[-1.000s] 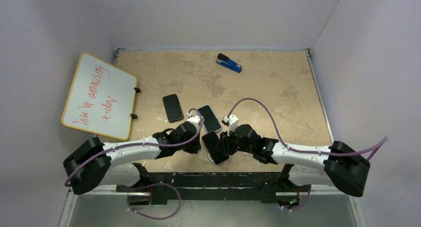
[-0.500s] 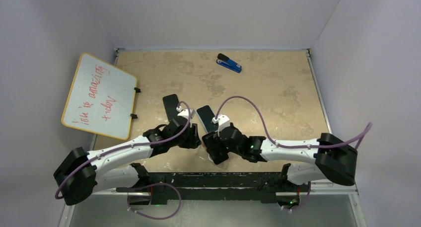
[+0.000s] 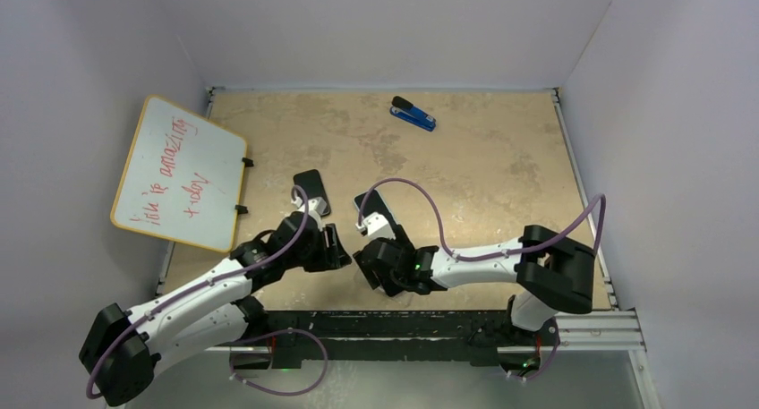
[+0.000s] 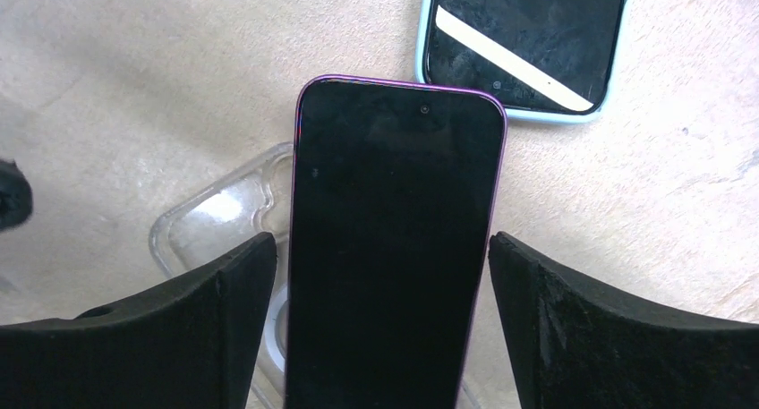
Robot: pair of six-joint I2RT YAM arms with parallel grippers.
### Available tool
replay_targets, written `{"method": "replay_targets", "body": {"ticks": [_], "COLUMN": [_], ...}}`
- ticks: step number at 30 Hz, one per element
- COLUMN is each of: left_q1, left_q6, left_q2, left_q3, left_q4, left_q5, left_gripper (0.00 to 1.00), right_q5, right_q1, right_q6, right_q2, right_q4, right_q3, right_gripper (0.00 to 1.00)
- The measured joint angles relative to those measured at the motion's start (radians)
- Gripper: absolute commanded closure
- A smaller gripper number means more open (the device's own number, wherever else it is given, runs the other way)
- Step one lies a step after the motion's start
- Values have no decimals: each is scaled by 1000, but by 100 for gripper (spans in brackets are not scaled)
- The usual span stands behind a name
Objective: Put the phone into the phone case
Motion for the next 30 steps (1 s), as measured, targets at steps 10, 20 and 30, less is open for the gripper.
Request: {"method": "replay_targets", "body": {"ticks": [10, 20, 30], "left_q1": [0, 0, 0], "left_q6": [-28, -56, -64], "left_q2": [60, 176, 269], "left_q3": [-79, -155, -166], "left_q4": [74, 266, 412], "left_q5": [87, 177, 198], "left_gripper": [58, 67, 83], "right_q5": [3, -1, -56], "right_q1": [0, 0, 4], "right_q6": [8, 10, -35], "right_q2": [6, -23, -115], "right_q4": [-6, -2, 74], "right_q3": [-3, -30, -135], "right_gripper": [25, 51, 55]}}
